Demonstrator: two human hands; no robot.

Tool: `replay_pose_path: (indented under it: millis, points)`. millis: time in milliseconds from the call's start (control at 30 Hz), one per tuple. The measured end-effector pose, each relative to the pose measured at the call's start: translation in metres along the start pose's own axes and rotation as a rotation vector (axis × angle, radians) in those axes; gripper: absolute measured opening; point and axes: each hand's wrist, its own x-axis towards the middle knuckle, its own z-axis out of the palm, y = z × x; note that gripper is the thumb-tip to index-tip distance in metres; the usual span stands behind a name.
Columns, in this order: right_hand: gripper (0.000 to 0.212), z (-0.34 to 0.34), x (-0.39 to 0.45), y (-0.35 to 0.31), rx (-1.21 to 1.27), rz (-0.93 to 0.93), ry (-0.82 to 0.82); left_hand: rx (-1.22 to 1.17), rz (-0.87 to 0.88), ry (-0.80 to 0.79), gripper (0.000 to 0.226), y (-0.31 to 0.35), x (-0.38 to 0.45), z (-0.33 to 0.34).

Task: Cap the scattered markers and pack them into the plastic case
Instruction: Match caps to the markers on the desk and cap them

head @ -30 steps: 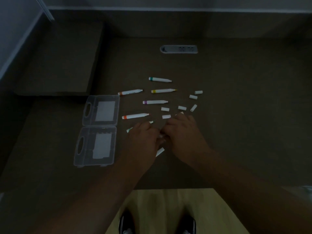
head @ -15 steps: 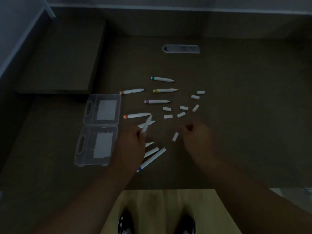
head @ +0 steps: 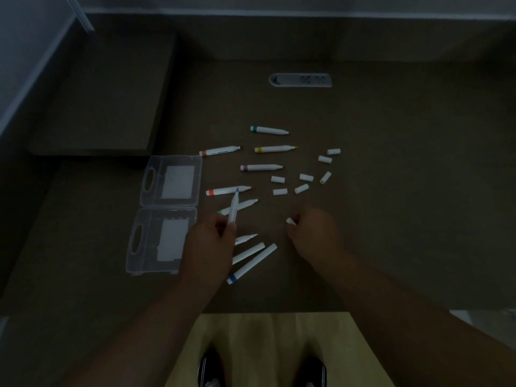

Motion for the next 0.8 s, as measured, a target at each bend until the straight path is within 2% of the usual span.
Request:
replay_pose_path:
  millis: [200,333,433,633,800]
  points:
    - [0.014,-0.011,-0.028,-0.003,0.246,-0.250,-0.039,-0.107,-0.030,-0.008,0.009,0.003,0.004,-0.002]
    - [0.016,-0.011,-0.045,-0.004,0.305,-0.345,-0.028,-0.176,-0.046,-0.029,0.015,0.008,0.009,-0.002]
    - [0.007,-0.012,-0.051,-0.005,0.340,-0.363,-0.011,-0.239,-0.060,-0.036,0.015,0.013,0.011,-0.003]
    - [0.014,-0.011,-0.053,0.000,0.382,-0.340,0.020,-0.307,-0.100,-0.036,0.011,0.016,0.012,-0.005]
    - [0.008,-0.008,-0.043,0.008,0.241,-0.329,0.044,-0.298,-0.098,-0.046,0.011,0.013,0.009,-0.007]
